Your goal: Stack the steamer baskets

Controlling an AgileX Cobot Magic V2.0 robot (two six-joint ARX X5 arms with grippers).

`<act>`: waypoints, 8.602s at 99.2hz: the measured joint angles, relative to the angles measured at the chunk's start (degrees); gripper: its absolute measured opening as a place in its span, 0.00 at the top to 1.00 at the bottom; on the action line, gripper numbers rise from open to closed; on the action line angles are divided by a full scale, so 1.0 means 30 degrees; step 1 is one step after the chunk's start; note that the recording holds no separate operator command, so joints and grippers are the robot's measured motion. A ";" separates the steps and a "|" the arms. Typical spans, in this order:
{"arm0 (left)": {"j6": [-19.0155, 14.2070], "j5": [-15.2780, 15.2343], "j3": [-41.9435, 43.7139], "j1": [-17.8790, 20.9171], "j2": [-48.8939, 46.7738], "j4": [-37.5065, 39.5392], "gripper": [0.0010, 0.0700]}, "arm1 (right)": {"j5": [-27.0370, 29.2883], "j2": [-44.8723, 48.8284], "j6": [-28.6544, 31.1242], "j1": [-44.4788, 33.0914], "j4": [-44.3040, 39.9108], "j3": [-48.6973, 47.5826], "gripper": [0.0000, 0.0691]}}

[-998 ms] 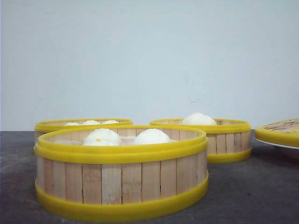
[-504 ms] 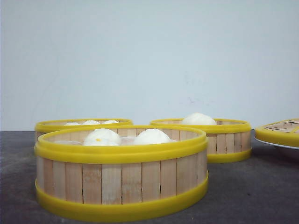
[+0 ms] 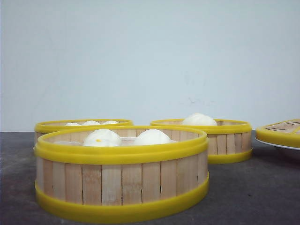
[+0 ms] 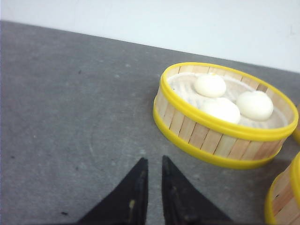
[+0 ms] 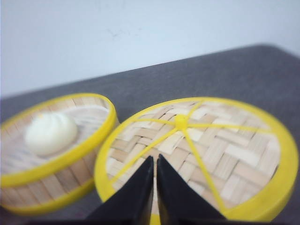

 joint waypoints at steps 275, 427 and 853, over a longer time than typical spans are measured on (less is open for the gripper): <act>0.1005 0.0517 2.6760 0.0495 3.6122 -0.7949 0.86 | -0.2477 1.3799 -0.2295 0.2535 -0.4998 1.5883 0.38; 0.2754 0.4991 2.6971 -0.2412 2.6571 -1.3384 0.98 | -0.2477 1.3894 -0.2295 0.2535 -0.5180 1.5883 0.38; -0.0029 0.3067 1.5227 -0.6455 0.7417 -1.0389 0.58 | -0.2215 3.4090 -0.2667 0.2667 -0.8051 2.6396 0.42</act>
